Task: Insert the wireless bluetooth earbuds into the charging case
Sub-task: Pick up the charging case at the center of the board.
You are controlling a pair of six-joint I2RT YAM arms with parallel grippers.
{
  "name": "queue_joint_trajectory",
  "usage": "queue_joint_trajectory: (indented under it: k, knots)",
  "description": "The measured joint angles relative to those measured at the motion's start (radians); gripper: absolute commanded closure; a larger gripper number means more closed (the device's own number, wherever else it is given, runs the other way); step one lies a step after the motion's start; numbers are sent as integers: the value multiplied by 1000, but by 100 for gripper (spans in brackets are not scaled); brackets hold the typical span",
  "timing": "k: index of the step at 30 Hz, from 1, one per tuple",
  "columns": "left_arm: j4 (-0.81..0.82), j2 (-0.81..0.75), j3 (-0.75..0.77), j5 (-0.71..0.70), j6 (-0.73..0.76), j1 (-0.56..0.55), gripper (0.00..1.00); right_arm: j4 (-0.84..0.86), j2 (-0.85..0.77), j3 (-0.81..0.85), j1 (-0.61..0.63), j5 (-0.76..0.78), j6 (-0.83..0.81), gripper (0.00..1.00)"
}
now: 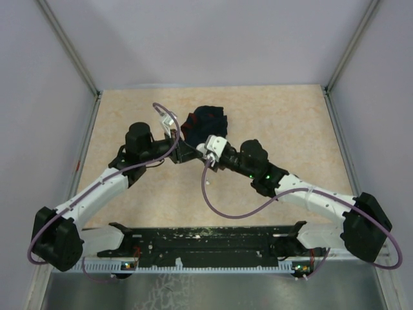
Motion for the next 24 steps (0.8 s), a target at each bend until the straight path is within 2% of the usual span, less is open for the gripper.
queue_joint_trajectory:
  k: [3,7,16,24]
  knots:
    - [-34,-21,1,-12,75,-4,94,-22,-14,0,3,-10,11,35]
    - [-111,-53,13,-32,181,-6,95,-80,-68,4,4,-22,35,30]
    - [-217,-135,31,-48,441,-6,96,-236,-158,80,-36,-163,106,29]
    - [-205,-232,12,-8,633,-6,99,-275,-169,113,-73,-256,160,29]
